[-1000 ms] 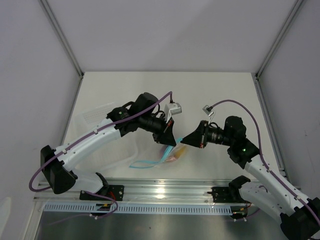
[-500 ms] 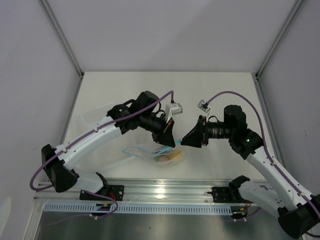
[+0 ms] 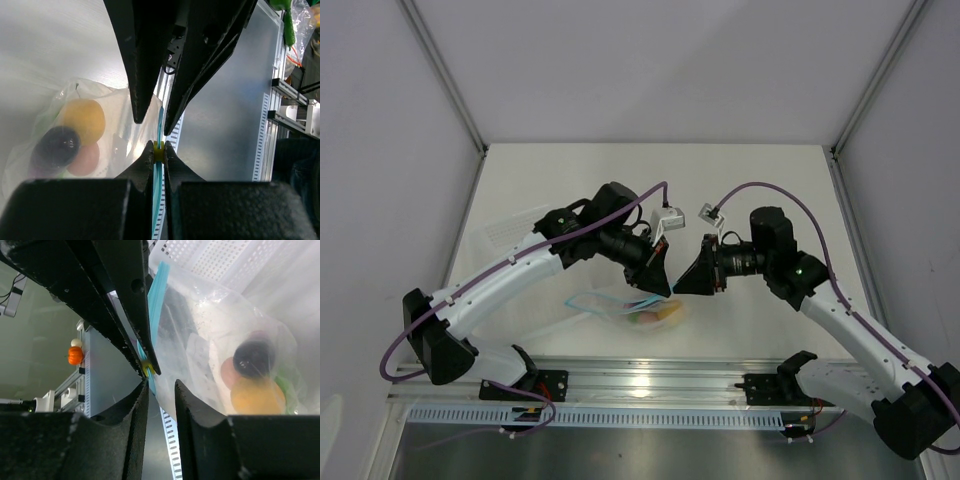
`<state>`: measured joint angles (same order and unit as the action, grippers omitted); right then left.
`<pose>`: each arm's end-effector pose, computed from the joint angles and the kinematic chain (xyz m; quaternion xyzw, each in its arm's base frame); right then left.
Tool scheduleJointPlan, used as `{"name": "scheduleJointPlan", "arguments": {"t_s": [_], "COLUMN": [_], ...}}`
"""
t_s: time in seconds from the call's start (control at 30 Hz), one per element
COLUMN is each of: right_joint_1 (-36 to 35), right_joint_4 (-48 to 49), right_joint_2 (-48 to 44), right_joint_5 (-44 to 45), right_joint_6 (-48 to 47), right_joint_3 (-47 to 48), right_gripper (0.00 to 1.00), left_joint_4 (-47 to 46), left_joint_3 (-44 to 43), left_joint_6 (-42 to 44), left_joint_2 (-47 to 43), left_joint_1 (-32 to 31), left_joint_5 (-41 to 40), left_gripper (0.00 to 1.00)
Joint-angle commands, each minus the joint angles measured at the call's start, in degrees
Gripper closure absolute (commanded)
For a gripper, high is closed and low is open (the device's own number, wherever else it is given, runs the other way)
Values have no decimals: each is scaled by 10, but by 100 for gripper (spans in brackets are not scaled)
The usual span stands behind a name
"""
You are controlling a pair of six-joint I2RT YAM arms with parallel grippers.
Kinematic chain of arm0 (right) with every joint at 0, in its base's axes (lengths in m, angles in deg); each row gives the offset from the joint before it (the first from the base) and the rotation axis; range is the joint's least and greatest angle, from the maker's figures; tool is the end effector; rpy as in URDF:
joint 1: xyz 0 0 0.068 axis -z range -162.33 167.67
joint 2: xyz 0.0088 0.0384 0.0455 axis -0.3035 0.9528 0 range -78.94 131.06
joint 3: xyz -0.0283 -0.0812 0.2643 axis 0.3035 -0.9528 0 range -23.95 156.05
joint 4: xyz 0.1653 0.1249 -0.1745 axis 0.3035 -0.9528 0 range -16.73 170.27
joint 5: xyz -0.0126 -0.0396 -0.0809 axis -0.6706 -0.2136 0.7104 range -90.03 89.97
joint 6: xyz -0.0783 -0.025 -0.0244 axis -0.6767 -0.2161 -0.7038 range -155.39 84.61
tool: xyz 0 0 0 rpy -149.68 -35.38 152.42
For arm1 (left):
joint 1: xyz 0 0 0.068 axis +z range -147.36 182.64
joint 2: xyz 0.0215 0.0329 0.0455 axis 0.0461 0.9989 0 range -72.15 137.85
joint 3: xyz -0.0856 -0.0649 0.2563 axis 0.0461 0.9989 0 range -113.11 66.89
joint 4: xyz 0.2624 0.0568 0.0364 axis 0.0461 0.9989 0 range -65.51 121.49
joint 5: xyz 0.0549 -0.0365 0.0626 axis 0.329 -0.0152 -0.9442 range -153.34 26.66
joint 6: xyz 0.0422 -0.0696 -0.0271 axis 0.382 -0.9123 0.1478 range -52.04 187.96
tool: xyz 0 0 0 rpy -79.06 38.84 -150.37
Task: Place the food in the zip-top bag and seal the zipper
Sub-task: Zip the zipper food storage bag at the center of the board.
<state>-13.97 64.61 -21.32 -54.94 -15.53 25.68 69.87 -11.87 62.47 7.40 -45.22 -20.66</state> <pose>0.1756 0.1809 0.3178 -0.3272 0.7129 0.5585 0.2697 0.1745 -0.2693 0.3413 0.4389 0.7566 -0.4578 0.1591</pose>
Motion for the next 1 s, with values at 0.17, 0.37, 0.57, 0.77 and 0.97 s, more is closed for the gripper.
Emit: {"name": "scheduleJointPlan", "arguments": {"t_s": [0.17, 0.37, 0.57, 0.77, 0.97], "right_joint_1": [-17, -22, -37, -45, -46], "right_joint_4": [49, 65, 22, -23, -53], "right_joint_2": [5, 14, 19, -27, -69], "right_joint_5": [-19, -17, 21, 167, 276], "right_joint_6": [15, 33, 7, -26, -43], "right_joint_3": [11, 8, 11, 8, 4], "right_gripper": [82, 100, 100, 100, 100], "left_joint_4": [-11, -9, -10, 1, 20], "left_joint_3": [-18, -16, -17, -20, -20], "left_joint_6": [4, 4, 0, -11, -13], "left_joint_2": [5, 5, 3, 3, -2], "left_joint_1": [0, 1, 1, 2, 6], "left_joint_5": [25, 25, 15, -8, -21], "left_gripper": [100, 99, 99, 99, 100]}}
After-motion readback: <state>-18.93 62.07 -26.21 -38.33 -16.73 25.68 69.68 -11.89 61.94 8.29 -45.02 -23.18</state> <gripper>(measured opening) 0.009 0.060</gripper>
